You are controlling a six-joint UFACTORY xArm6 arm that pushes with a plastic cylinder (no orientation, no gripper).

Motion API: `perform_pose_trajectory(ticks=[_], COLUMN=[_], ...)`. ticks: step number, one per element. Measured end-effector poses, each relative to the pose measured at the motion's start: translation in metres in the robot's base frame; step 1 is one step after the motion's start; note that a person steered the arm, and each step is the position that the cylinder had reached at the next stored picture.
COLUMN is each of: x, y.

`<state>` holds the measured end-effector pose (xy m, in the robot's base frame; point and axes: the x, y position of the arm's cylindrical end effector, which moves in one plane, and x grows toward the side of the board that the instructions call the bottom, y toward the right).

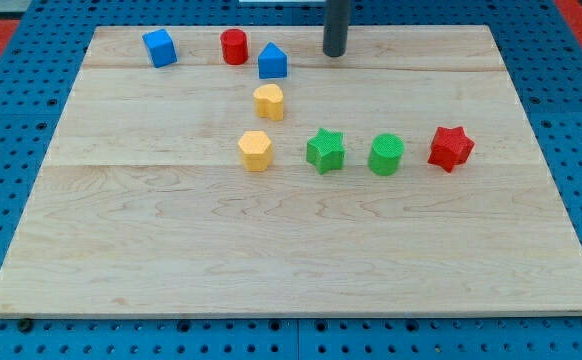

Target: Move the blue triangle to the bottom of the blue cube

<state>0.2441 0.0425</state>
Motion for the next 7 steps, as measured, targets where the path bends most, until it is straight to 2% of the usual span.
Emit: perform_pose_trajectory(ticks=[2, 3, 4, 6, 7], x=[0.0, 0.021, 0.023, 0.029, 0.044], y=[-0.018, -0.054, -0.092, -0.113, -0.145])
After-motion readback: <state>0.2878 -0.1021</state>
